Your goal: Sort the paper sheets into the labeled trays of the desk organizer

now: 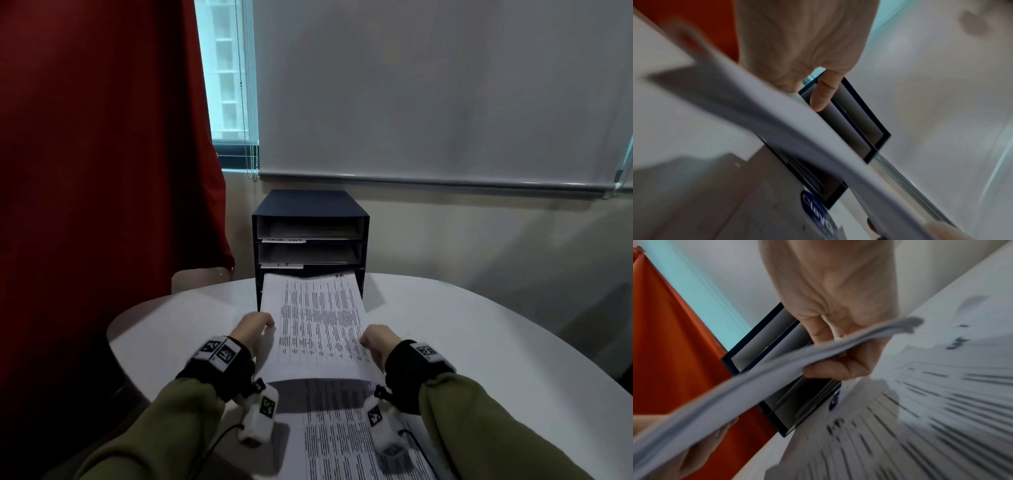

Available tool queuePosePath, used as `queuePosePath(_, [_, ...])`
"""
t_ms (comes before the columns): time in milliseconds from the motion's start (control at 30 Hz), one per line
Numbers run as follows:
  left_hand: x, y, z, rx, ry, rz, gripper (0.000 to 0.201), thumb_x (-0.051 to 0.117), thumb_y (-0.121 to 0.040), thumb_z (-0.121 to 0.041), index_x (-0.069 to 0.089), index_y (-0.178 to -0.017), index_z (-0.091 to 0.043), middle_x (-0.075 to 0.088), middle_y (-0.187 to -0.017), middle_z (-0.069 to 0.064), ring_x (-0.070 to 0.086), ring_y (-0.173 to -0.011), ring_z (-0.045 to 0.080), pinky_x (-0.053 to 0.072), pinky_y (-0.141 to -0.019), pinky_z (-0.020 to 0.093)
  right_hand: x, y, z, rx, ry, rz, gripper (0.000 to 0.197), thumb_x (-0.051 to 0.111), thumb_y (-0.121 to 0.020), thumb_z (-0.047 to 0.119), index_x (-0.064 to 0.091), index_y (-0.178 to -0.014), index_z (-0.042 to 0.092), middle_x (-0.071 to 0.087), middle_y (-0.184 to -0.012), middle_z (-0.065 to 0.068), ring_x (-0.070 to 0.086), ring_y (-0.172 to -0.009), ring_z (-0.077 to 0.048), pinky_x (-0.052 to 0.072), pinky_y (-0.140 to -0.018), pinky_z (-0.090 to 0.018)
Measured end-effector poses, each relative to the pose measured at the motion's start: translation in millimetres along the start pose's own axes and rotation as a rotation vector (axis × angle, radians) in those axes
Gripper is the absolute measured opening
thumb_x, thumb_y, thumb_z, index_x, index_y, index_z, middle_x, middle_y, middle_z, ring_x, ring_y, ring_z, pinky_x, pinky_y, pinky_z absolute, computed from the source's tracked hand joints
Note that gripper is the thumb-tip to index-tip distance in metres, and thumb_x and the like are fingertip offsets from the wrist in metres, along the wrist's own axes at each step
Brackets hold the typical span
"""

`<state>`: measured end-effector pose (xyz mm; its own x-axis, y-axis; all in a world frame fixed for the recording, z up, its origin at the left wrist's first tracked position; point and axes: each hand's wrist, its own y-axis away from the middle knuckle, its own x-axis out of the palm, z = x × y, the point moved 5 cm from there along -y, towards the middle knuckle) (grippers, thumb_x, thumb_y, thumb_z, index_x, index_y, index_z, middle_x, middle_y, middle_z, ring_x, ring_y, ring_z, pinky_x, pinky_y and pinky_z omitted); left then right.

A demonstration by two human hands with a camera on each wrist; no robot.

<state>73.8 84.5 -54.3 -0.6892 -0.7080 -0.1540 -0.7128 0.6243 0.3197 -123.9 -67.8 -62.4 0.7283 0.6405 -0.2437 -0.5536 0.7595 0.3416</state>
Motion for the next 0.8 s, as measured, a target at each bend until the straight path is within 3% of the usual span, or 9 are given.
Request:
queuePosePath(100, [-6.8, -18.1, -20.4, -0.002, 0.021, -0.002, 0.009, 0.041, -0.087, 0.006, 0.049, -0.089, 0.005, 0.046, -0.103, 0.016, 0.053, -0.085, 0.029, 0.041, -0.069, 0.032, -1.5, -18.9, 20.2, 0.005, 0.009, 0.018, 0.029, 0.045, -0.092, 0.002, 0.042, -0.07, 0.021, 0.043, -0.077, 0.005, 0.043, -0.066, -0.005, 0.042, -0.061, -0.018])
queuePosePath(300, [-9.8, -65.4, -48.0, 0.043, -0.048, -0.074, 0.016, 0.046, -0.084, 0.011, 0.053, -0.098, 0.009, 0.044, -0.132, 0.032, 0.048, -0.112, 0.039, 0.041, -0.088, 0.04, -11.3, -42.4, 23.8, 0.11, 0.039, 0.06, 0.002, 0.054, -0.086, 0.008, 0.053, -0.087, 0.009, 0.049, -0.078, -0.005, 0.047, -0.044, -0.014, 0.034, -0.05, -0.024])
queuePosePath(367, [-6.6, -79.8, -48.7, 0.056, -0.076, -0.059, 0.033, 0.048, -0.084, 0.009, 0.05, -0.117, 0.011, 0.04, -0.138, 0.032, 0.05, -0.113, 0.041, 0.045, -0.091, 0.043, -11.5, -50.8, 16.2, 0.124, 0.034, 0.078, 0.018, 0.046, -0.091, 0.003, 0.054, -0.107, 0.004, 0.052, -0.084, -0.008, 0.052, -0.037, -0.014, 0.032, -0.041, -0.019])
queuePosePath(433, [-1.7, -82.1, -46.9, 0.035, -0.093, -0.023, 0.032, 0.048, -0.088, 0.004, 0.046, -0.12, 0.007, 0.053, -0.115, 0.029, 0.055, -0.087, 0.035, 0.047, -0.071, 0.037, -15.3, -64.4, 12.8, 0.109, -0.025, 0.056, 0.027, 0.036, -0.095, -0.001, 0.048, -0.119, 0.001, 0.053, -0.097, -0.013, 0.053, -0.046, -0.017, 0.034, -0.034, -0.017])
queuePosePath(500, [4.7, -78.1, -42.1, -0.037, -0.142, 0.028, 0.005, 0.047, -0.089, -0.002, 0.045, -0.093, 0.001, 0.046, -0.076, 0.016, 0.046, -0.061, 0.026, 0.04, -0.057, 0.032, -16.3, -76.5, 17.1, 0.119, -0.148, 0.01, 0.023, 0.028, -0.099, -0.003, 0.042, -0.118, -0.001, 0.051, -0.093, -0.017, 0.049, -0.055, -0.019, 0.035, -0.031, -0.014])
queuePosePath(567, [7.0, -77.3, -38.6, -0.089, -0.127, 0.046, 0.01, 0.048, -0.089, -0.001, 0.042, -0.081, -0.003, 0.042, -0.063, 0.011, 0.052, -0.052, 0.027, 0.048, -0.046, 0.03, -13.1, -82.7, 24.8, 0.143, -0.271, -0.019, 0.026, 0.025, -0.101, -0.002, 0.038, -0.124, -0.002, 0.049, -0.085, -0.019, 0.052, -0.057, -0.02, 0.035, -0.029, -0.014])
queuePosePath(667, [3.9, -84.0, -45.2, -0.049, 0.047, -0.027, 0.014, 0.045, -0.088, 0.008, 0.048, -0.078, -0.001, 0.05, -0.049, 0.013, 0.055, -0.035, 0.019, 0.048, -0.044, 0.022, -2.2, -88.9, 41.3, 0.124, -0.491, -0.003, 0.04, 0.03, -0.099, -0.007, 0.03, -0.138, -0.008, 0.049, -0.123, -0.028, 0.067, -0.098, -0.033, 0.053, -0.041, -0.023])
queuePosePath(733, [2.8, -90.3, -50.9, 0.002, 0.285, -0.063, 0.022, 0.047, -0.088, 0.012, 0.055, -0.108, 0.012, 0.061, -0.073, 0.02, 0.069, -0.069, 0.026, 0.057, -0.074, 0.025, 3.3, -96.0, 51.9, 0.079, -0.597, 0.013, 0.046, 0.035, -0.095, -0.011, 0.029, -0.14, -0.011, 0.04, -0.143, -0.026, 0.052, -0.126, -0.034, 0.058, -0.06, -0.026])
queuePosePath(800, [5.7, -88.8, -56.8, 0.024, 0.435, -0.069, 0.041, 0.042, -0.092, 0.011, 0.04, -0.133, 0.015, 0.056, -0.124, 0.027, 0.055, -0.121, 0.035, 0.046, -0.102, 0.032, 7.8, -99.9, 60.1, 0.052, -0.673, 0.048, 0.041, 0.035, -0.095, -0.012, 0.035, -0.136, -0.014, 0.046, -0.137, -0.026, 0.049, -0.128, -0.034, 0.055, -0.084, -0.032])
